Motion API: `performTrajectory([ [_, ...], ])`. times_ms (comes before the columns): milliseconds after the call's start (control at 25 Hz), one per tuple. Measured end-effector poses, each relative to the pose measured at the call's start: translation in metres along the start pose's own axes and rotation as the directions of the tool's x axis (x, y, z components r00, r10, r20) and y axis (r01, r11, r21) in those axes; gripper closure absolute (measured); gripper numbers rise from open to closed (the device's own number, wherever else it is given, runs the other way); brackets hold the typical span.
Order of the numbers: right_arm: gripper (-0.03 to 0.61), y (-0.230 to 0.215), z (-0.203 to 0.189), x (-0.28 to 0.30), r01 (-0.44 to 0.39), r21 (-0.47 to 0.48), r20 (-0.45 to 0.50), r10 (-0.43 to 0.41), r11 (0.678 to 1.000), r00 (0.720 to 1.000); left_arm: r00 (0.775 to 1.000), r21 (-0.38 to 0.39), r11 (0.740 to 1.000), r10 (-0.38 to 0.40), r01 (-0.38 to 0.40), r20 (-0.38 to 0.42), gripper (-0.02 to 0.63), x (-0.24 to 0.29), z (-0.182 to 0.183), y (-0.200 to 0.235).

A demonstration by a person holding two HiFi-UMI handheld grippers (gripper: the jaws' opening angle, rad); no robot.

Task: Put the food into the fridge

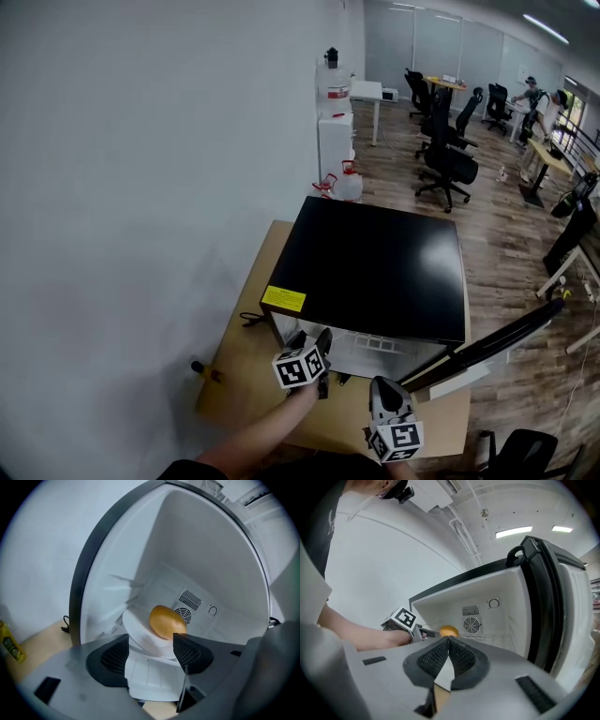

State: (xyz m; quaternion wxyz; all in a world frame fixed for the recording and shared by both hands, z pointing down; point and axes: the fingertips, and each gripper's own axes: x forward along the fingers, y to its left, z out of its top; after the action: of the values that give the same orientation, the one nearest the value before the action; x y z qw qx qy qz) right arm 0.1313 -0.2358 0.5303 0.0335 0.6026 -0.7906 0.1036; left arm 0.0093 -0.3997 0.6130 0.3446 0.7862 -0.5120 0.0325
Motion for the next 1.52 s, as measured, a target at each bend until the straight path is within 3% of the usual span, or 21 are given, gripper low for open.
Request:
performTrajectory([
  [200, 0.518, 0.007, -0.003, -0.01, 0.006, -0.004, -0.008, -0.006, 1.0, 1.0, 1.0, 0.09, 0.996, 0.015, -0.014, -0.01, 0.342, 0.003, -0.004, -0.003],
  [360, 0.518, 0.011, -0.005, -0.017, 0.007, -0.008, -0.011, -0.007, 1.0, 1.0, 0.998, 0.115, 0.992, 0.054, -0.051, -0.015, 0.342, 0.005, -0.005, -0.002],
  [560, 0.518, 0.008, -0.012, -0.018, 0.015, -0.006, -0.015, -0.015, 1.0, 1.0, 0.995, 0.201, 0.975, 0.1, -0.095, -0.015, 0.342, 0.011, -0.006, -0.003],
  [760, 0.518, 0.013, -0.015, -0.016, 0.001, 0.005, -0.019, -0.001, 1.0, 1.0, 0.992, 0.24, 0.964, 0.127, -0.118, -0.02, 0.342, 0.013, -0.007, -0.003],
  [1360, 0.518, 0.01, -0.017, -0.023, 0.028, 0.011, -0.03, -0.028, 1.0, 0.999, 0.995, 0.345, 0.933, 0.101, -0.1, 0.014, 0.299, 0.02, -0.005, -0.003],
  [1520, 0.518, 0.013, -0.017, -0.025, 0.026, 0.001, -0.029, -0.026, 1.0, 0.999, 0.998, 0.311, 0.948, 0.06, -0.065, 0.027, 0.298, 0.01, -0.008, -0.006],
])
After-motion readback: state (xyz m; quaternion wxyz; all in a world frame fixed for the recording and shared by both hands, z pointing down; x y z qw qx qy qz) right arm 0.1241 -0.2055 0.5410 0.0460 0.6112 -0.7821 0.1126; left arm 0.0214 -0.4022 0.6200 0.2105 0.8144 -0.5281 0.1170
